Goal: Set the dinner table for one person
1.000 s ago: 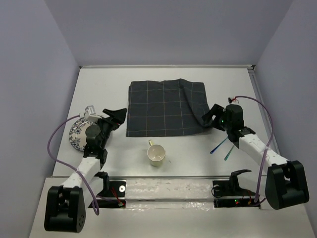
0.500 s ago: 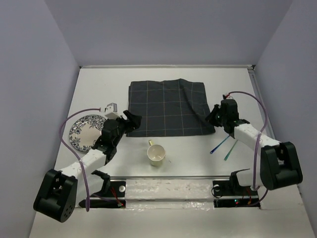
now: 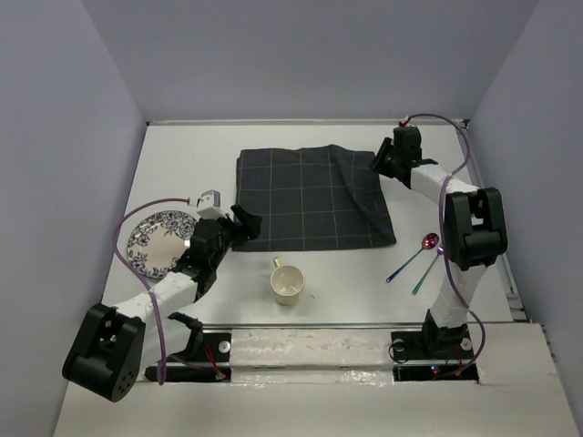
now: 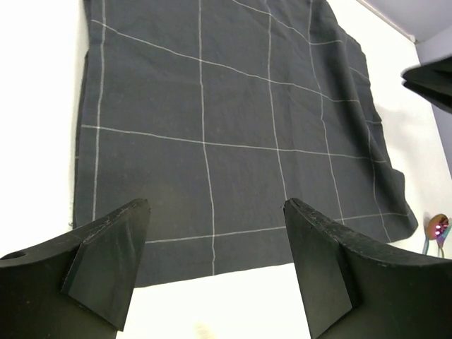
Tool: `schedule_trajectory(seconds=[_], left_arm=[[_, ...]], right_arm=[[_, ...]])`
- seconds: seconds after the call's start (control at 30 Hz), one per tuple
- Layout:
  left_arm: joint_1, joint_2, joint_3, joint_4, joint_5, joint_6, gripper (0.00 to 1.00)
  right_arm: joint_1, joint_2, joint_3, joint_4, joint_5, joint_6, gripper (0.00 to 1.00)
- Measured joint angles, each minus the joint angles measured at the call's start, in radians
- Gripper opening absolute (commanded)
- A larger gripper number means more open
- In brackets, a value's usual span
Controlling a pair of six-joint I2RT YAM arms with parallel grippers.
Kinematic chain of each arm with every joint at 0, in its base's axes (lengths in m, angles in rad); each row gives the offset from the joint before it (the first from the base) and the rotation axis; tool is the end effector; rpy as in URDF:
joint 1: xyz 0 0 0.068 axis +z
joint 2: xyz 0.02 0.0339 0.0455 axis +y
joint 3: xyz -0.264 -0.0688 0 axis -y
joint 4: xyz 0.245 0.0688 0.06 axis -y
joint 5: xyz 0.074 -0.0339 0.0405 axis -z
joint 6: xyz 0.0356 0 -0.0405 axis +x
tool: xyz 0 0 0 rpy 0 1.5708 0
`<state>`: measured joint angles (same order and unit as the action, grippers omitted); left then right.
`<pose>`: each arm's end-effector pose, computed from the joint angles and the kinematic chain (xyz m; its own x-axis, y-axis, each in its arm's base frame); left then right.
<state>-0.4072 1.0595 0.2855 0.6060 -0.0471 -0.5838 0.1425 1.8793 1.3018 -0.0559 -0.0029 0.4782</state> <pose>0.1990 -0.0840 0.1971 -0.3227 -0.4604 -0.8270 0.2099 0.8171 -0.5369 0.4222 0.0607 0.2167 -0.5866 0.3807 -0.7148 0.1415 0.9172 0.3724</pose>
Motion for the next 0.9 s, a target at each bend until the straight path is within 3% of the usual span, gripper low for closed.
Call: schedule_trajectory(seconds=[0.2,0.4,0.9], left_arm=[[-0.006,0.004,-0.014,0.027,0.008,0.026,0.92],[-0.006,0.005,-0.031,0.043,-0.012,0.045,0.93],[-0.011,0.11,-0.031,0.09,0.006,0.045,0.94]], right_arm=[[-0.031,0.211,0.234,-0.063,0.071,-0.051,0.31],[-0.046,0.342,0.363,-0.121,0.098,-0.091,0.26],[-0.05,0.47,0.54,-0.176,0.092,-0.105,0.28]])
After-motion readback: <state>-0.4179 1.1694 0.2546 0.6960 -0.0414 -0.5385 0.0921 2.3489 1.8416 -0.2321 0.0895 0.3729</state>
